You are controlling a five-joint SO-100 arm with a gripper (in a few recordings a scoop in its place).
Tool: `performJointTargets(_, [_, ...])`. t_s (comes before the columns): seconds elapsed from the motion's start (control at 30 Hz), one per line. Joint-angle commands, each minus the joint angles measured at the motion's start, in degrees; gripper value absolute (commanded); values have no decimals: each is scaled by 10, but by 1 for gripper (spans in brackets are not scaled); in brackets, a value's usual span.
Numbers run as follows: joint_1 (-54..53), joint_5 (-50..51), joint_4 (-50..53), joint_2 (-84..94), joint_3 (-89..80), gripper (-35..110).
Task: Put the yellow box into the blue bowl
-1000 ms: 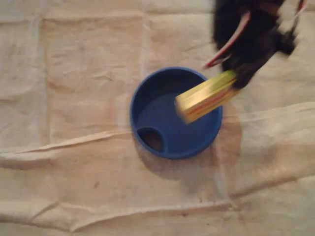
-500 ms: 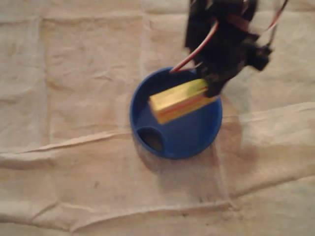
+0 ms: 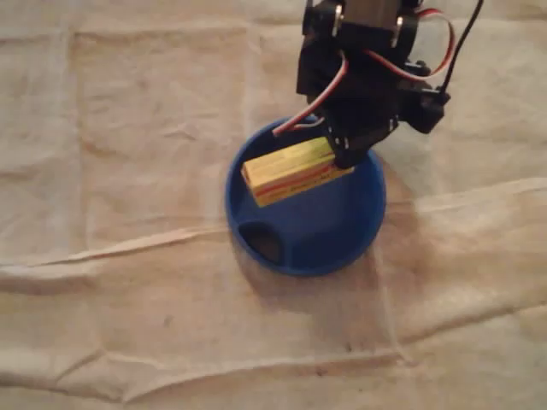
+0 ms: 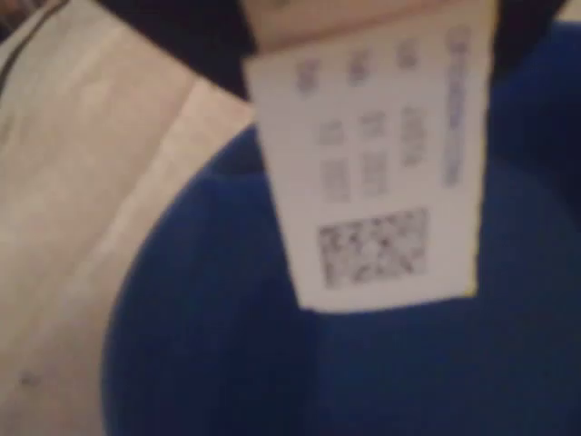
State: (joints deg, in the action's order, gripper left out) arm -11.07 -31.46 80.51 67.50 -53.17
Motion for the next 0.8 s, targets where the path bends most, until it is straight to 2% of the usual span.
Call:
performJointTargets(0.0, [-4, -3, -35, 19, 39, 0])
performJointTargets(0.2, [-4, -3, -37, 19, 34, 2])
performJointTargets(0.5, [-4, -3, -38, 22, 40, 21])
performJointTargets(0.77, [0, -3, -37, 29, 40, 14])
